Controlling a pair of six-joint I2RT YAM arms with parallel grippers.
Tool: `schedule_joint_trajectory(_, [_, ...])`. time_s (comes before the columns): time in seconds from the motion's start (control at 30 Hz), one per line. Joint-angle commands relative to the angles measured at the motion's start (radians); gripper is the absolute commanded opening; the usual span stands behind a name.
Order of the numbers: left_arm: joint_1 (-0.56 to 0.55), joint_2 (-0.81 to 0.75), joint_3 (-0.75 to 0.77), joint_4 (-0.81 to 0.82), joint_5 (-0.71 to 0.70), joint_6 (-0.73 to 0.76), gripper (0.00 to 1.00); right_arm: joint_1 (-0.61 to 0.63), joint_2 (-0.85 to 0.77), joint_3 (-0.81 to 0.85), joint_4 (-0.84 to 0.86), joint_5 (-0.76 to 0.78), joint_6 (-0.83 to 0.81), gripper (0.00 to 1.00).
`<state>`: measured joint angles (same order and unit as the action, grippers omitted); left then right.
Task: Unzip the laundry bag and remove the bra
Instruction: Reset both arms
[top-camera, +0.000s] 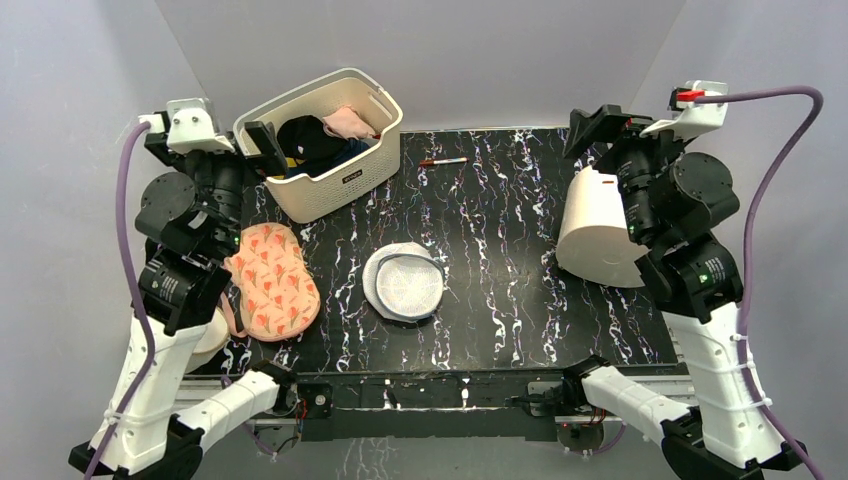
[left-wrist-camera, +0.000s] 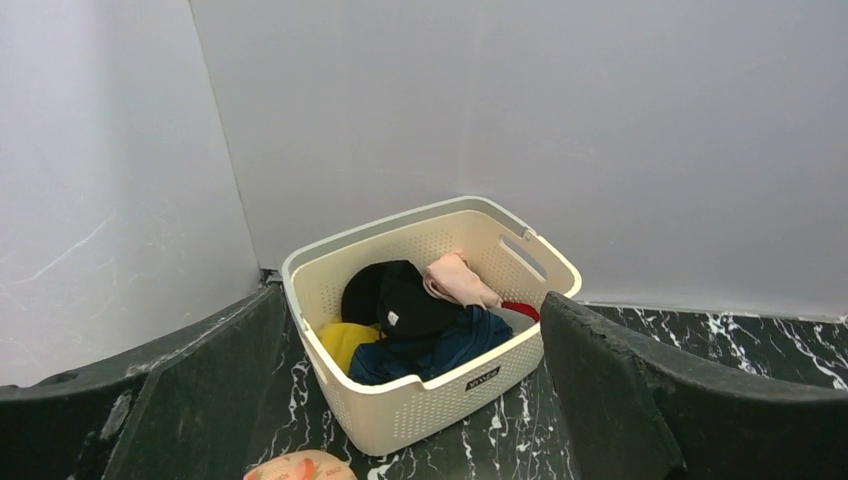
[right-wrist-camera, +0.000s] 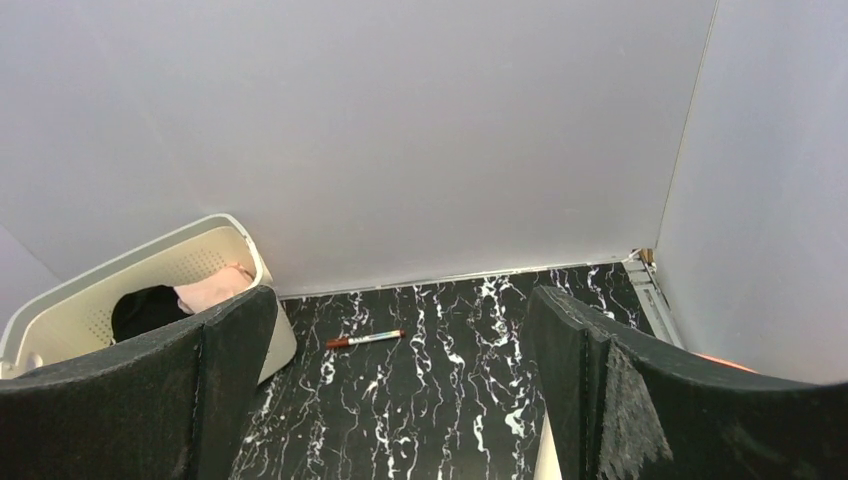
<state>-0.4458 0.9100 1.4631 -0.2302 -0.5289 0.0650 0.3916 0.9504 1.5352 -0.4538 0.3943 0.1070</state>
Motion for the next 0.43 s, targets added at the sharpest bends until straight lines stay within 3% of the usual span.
schedule_joint_trajectory(0.0, [0.007,0.027,0.002,-0.013,0.039,-0.029,0.98,0.000,0.023,0.008,-0.004,-0.005,0.010,0.98])
schedule_joint_trajectory(0.4, [0.007,0.046,-0.016,-0.024,0.059,-0.064,0.98,0.000,-0.051,-0.095,0.073,-0.050,0.015,0.98])
